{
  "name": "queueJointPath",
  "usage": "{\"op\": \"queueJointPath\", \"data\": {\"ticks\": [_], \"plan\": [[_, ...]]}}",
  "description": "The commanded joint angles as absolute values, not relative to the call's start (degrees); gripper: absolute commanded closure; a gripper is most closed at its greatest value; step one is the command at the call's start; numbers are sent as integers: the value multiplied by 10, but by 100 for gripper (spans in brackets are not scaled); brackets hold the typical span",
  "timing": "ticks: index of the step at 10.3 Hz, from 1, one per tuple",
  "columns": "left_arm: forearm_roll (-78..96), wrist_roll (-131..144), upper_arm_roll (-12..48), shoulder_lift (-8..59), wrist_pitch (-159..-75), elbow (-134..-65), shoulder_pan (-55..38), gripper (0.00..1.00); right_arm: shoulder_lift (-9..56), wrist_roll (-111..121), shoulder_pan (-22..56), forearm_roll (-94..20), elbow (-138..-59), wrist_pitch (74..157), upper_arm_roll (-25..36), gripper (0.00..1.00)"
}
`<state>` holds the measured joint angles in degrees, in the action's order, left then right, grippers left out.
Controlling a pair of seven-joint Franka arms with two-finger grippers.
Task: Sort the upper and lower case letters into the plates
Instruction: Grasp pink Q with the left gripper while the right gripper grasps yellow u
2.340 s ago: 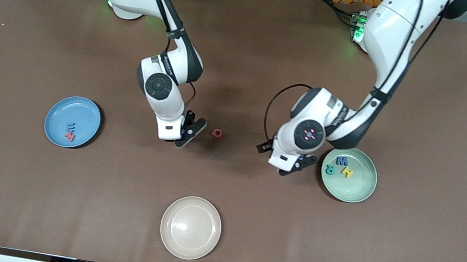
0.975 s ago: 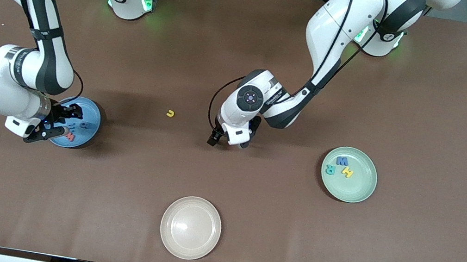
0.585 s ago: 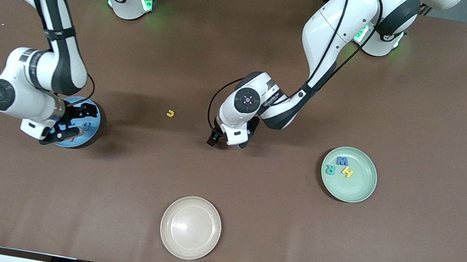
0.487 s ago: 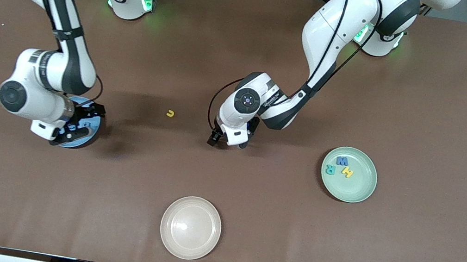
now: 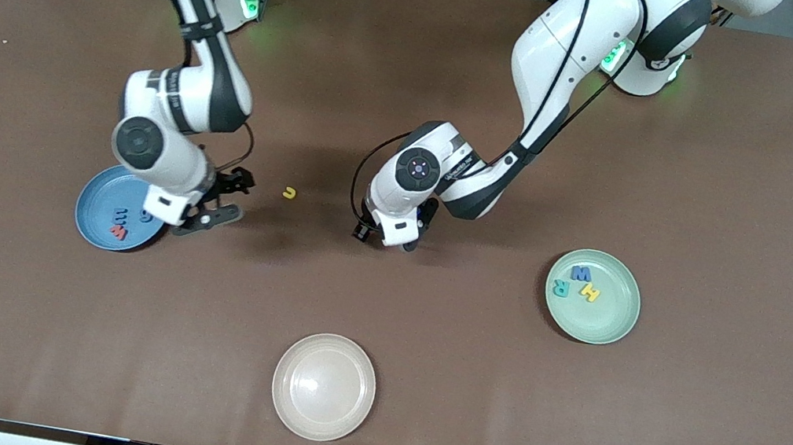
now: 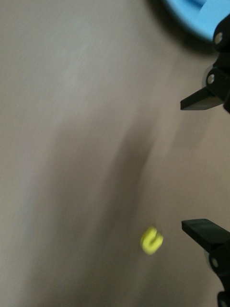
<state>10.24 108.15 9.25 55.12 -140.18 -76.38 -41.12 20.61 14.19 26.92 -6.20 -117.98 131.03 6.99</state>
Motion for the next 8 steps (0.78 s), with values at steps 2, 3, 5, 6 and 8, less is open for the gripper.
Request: {"op": "queueJointPath", "data": {"ticks": [2,3,5,6,8], "plan": [[117,1054,83,561,-1404,-760,-419,63,199,198,313,-45,-1207,1368,74,0],[117,1054,83,560,-1404,-760,-419,66,206,211,329,-43,-1207,1369,74,0],[118,1053,83,559,-1404,-760,-417,69,214,259,343,-43,-1208,1380,74,0],[118,1053,83,558,-1404,-760,-417,70,214,278,343,-43,-1210,1380,74,0],[118,1053,83,557,-1403,-760,-416,70,213,316,338,-43,-1217,1383,74,0]]}}
